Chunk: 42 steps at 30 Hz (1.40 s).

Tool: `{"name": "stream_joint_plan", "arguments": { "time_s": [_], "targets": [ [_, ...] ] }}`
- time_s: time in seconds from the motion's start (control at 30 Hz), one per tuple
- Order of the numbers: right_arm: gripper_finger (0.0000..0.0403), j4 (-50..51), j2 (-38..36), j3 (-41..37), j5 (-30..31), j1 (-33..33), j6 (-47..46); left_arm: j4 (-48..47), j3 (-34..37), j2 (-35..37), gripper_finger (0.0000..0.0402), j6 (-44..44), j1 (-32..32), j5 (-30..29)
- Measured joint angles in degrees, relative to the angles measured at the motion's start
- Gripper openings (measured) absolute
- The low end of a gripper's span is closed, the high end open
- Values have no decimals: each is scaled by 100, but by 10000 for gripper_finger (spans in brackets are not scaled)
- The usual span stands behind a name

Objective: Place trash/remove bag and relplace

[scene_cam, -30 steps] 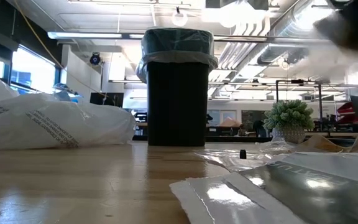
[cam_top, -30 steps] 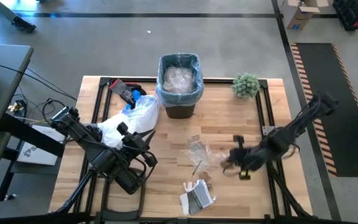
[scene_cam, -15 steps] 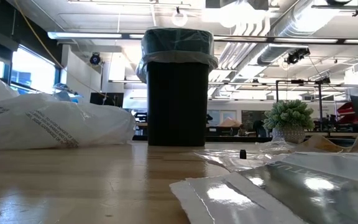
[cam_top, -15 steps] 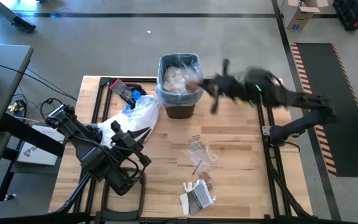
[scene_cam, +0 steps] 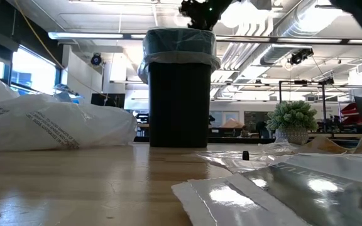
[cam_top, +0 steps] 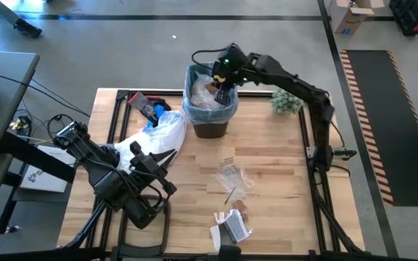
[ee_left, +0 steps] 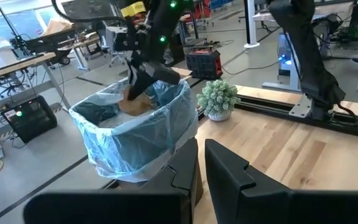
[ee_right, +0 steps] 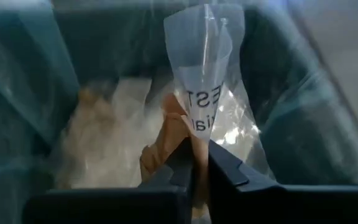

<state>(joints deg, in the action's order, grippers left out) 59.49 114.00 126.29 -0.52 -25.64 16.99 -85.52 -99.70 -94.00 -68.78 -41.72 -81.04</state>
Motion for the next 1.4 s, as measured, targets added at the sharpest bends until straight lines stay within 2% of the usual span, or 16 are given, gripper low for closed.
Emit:
{"name": "stream_joint_plan", "arguments": {
  "time_s": [0.17, 0.33, 0.5, 0.63, 0.83, 0.97, 1.13, 1.2, 1.33, 1.4],
  "targets": [
    [109, 947, 481, 874, -177, -26, 35, 7, 0, 0, 14, 0, 0, 20],
    [205, 932, 304, 812, -141, 92, 480, 15, 0, -2, 14, -2, 2, 42],
    [253, 598, 234, 862, -218, 137, 289, 14, 0, -7, 14, -2, 7, 57],
    [246, 511, 292, 864, -312, 144, 66, 12, 0, -7, 14, -1, 7, 59],
    [187, 918, 437, 840, -312, 179, 61, 12, 0, -9, 14, -2, 7, 119],
    [154, 842, -18, 853, -278, 302, 352, 9, 0, -9, 14, 0, 7, 123],
    [125, 986, -935, 860, -391, 665, 496, 12, 0, -9, 14, -2, 5, 167],
    [119, 1262, -1351, 864, -862, 916, 492, 12, 0, -9, 14, -2, 5, 260],
    [113, 1706, -2148, 541, -3070, 1607, -38, 26, 0, -9, 14, -2, 1, 363],
    [112, 1633, -2559, 0, -3417, 2226, -401, 103, 0, -23, 14, -1, 0, 385]
  ]
}}
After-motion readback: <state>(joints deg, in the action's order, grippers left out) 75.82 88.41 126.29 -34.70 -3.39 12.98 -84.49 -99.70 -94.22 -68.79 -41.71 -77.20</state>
